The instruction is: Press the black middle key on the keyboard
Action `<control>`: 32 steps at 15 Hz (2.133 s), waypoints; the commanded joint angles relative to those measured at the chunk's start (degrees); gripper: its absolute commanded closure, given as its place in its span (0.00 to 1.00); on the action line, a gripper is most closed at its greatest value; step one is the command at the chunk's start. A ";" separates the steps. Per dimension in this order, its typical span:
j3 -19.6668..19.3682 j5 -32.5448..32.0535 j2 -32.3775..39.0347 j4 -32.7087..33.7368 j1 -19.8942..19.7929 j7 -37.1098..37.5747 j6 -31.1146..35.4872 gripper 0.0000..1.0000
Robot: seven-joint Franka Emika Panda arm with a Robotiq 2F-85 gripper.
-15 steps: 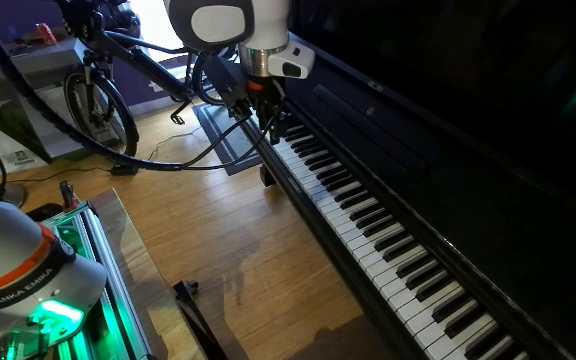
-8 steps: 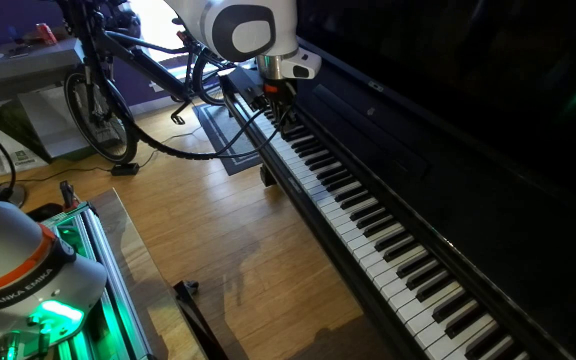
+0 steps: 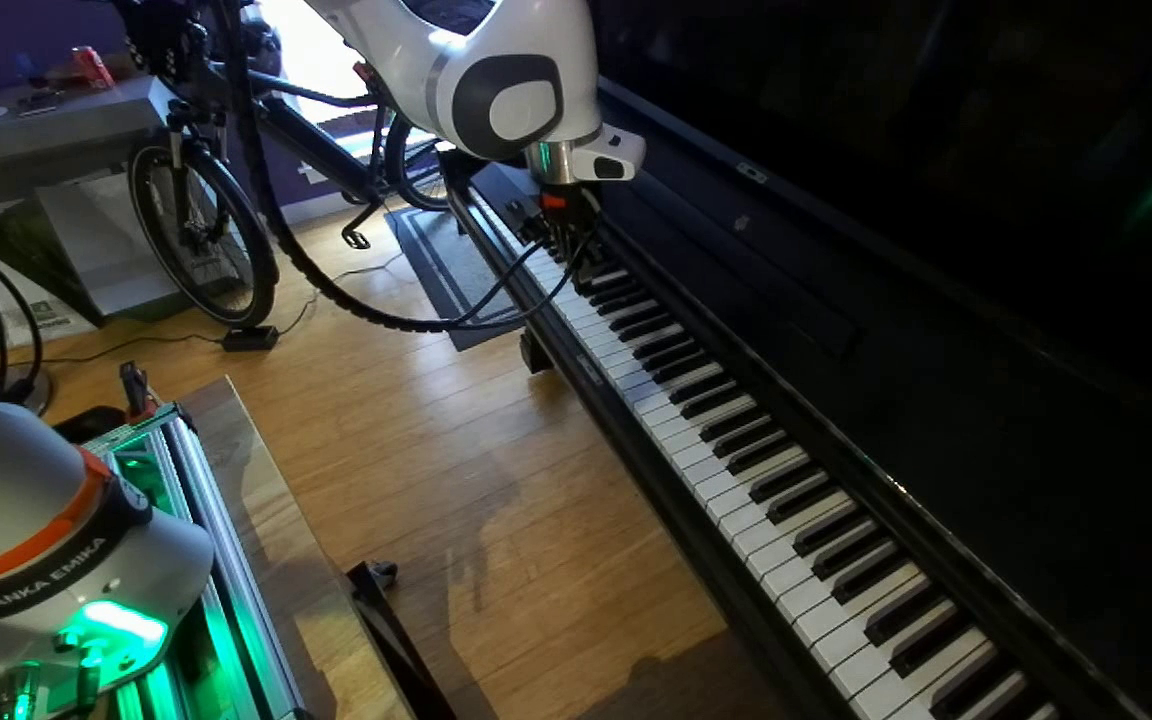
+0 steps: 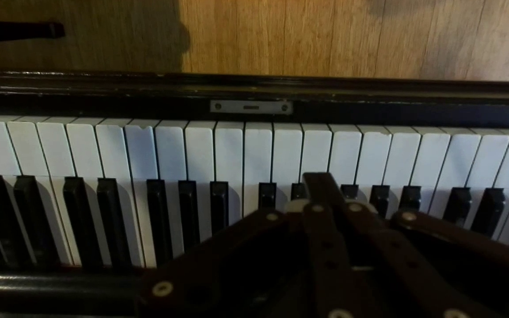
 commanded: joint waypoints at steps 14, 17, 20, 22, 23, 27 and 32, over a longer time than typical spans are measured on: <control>-3.68 -6.08 14.33 13.10 6.66 8.39 -0.36 1.00; -3.78 -5.27 16.89 15.53 6.74 8.11 0.15 1.00; -3.99 -5.04 18.89 17.38 7.11 8.40 1.29 1.00; -3.76 -4.54 19.80 18.34 7.05 8.22 1.92 1.00; -3.52 -4.18 20.20 18.78 6.94 8.02 2.06 1.00; -3.38 -3.72 21.68 20.37 7.03 7.83 2.17 1.00; -3.29 -3.36 24.47 23.01 7.04 7.63 0.07 1.00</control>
